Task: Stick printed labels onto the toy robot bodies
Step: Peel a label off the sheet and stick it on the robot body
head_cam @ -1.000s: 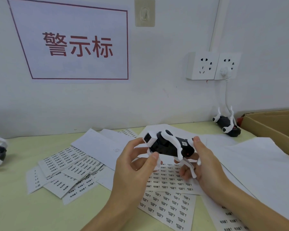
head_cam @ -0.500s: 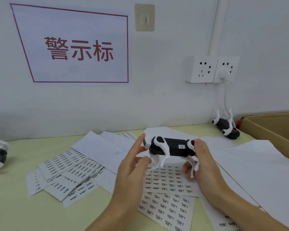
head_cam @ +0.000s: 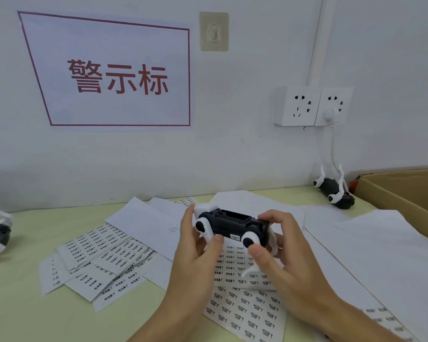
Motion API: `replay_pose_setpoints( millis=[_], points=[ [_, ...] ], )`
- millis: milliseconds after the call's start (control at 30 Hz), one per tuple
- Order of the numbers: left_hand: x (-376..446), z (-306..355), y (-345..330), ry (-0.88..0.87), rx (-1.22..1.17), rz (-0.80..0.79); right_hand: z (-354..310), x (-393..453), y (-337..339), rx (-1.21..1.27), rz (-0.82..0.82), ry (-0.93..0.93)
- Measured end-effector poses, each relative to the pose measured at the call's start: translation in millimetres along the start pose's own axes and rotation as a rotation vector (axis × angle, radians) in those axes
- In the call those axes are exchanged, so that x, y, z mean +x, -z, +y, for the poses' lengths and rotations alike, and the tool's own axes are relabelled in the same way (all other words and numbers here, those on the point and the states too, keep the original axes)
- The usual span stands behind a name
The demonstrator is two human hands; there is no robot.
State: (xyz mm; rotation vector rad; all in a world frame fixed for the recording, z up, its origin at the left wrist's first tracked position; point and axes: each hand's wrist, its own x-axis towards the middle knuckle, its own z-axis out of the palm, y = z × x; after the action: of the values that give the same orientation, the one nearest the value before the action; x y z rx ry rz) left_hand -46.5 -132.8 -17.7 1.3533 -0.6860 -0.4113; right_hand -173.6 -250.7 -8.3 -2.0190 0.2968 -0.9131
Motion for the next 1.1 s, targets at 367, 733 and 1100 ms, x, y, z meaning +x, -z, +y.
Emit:
replay_pose_setpoints(
  millis=[367,733,1100],
  points=[
    [-1,7,-1,0.001,-0.050,-0.005,-3,0,0,-0.016,0.075,0.147],
    [-4,15,0,-0.001,0.000,0.065,-7,4,0,0.138,0.215,-0.019],
    [-4,13,-1,-0.089,0.033,0.051,1,11,6,0.261,0.293,-0.090]
  ],
)
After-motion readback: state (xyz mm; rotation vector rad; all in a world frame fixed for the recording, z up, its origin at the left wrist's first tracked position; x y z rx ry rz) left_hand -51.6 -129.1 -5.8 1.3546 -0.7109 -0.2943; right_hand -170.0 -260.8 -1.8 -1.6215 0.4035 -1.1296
